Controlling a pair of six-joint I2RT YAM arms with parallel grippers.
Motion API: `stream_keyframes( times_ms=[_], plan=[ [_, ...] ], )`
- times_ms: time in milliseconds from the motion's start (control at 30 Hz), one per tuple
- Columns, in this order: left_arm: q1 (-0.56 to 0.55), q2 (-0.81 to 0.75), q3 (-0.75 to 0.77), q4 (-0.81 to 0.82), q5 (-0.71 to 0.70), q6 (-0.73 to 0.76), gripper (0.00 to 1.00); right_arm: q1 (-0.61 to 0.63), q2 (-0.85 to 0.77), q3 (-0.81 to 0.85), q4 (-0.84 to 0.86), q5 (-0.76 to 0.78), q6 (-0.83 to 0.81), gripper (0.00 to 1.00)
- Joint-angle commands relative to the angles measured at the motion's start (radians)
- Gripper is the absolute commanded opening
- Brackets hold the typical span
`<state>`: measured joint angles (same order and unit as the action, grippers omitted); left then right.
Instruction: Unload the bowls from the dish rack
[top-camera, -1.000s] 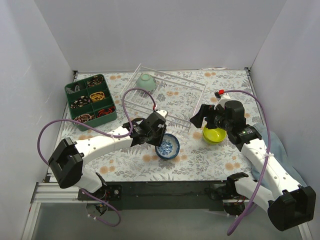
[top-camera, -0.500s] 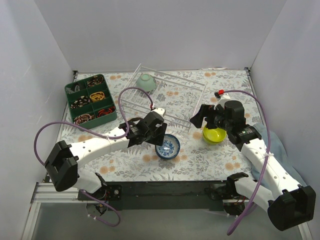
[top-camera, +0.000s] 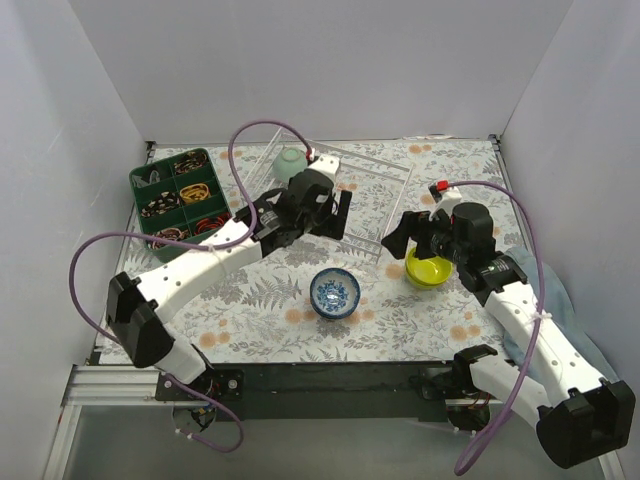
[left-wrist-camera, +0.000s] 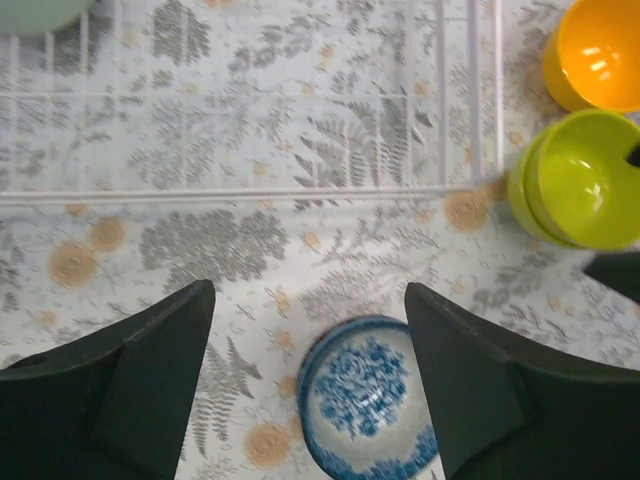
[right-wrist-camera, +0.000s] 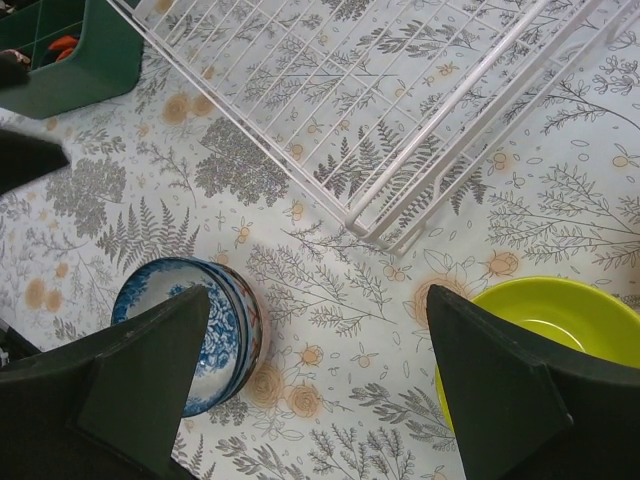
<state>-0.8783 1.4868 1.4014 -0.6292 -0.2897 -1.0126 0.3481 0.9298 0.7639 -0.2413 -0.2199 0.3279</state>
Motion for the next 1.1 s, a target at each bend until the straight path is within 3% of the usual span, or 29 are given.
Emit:
stream_keyframes(
  times_ms=[0,300,533,833,1067],
  plan=[
    [0.094,0.113,0.128,-0.007,-0.107,0.155,0.82,-0.004,-0.045,0.035,-0.015,-0.027,-0.055,0.97],
    [0.232,0.396,0.387,0.111,-0.232,0.408,0.98,-0.003,-0.062,0.034,-0.047,-0.125,-0.075,0.97],
    [0.294,0.562,0.468,0.287,-0.229,0.591,0.98,-0.004,-0.051,0.064,-0.09,-0.171,-0.081,0.96],
    [0.329,0.779,0.617,0.339,-0.215,0.801,0.98,-0.001,-0.043,0.089,-0.168,-0.188,-0.095,0.96],
    [0.346,0.857,0.665,0.344,-0.224,0.778,0.97,0.002,-0.031,0.097,-0.208,-0.182,-0.112,0.96]
  ],
)
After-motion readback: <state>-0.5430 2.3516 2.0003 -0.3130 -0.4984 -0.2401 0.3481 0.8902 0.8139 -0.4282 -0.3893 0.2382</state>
